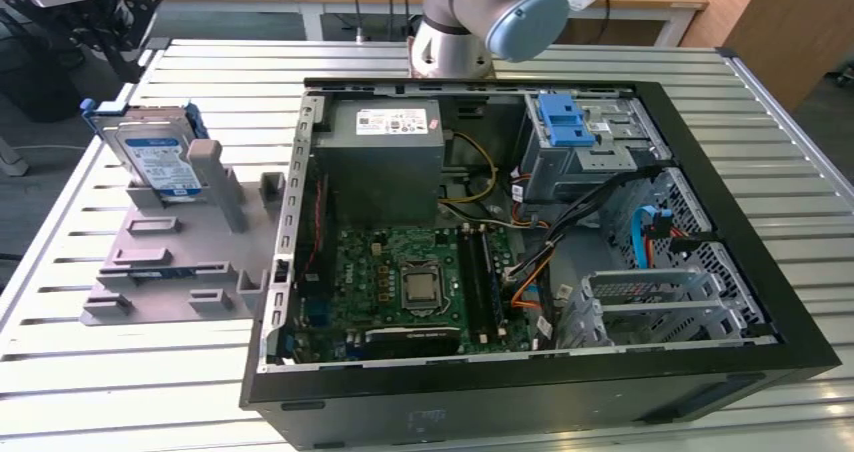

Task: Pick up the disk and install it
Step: 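Reach for the disk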

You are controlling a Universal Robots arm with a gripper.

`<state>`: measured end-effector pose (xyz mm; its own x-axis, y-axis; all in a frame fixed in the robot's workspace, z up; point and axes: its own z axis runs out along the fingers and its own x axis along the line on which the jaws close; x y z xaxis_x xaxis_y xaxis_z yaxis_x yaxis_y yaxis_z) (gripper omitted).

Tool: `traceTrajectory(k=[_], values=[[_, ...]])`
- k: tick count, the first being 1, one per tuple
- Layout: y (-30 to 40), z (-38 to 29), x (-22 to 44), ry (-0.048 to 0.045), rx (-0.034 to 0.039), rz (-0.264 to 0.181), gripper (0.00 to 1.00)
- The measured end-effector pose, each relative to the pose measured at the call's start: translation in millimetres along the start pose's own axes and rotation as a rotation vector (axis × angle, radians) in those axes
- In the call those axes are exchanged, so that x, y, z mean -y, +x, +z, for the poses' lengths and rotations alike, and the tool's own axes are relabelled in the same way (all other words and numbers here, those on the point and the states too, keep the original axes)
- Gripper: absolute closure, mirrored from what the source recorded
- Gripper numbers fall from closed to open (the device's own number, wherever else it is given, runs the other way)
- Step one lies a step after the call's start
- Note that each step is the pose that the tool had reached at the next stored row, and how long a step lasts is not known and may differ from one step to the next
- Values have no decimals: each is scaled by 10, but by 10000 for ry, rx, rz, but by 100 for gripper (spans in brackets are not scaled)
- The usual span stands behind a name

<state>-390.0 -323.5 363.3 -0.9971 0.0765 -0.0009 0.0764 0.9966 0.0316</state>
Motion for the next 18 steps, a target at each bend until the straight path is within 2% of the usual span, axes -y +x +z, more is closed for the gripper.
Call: traceTrajectory(k=[8, 11, 14, 18], values=[[14, 3, 14, 13, -4, -24, 89], [29, 9, 27, 65, -25, -68, 89], [37, 21, 28, 79, -63, -310, 89], [195, 44, 41, 83, -65, -352, 89]])
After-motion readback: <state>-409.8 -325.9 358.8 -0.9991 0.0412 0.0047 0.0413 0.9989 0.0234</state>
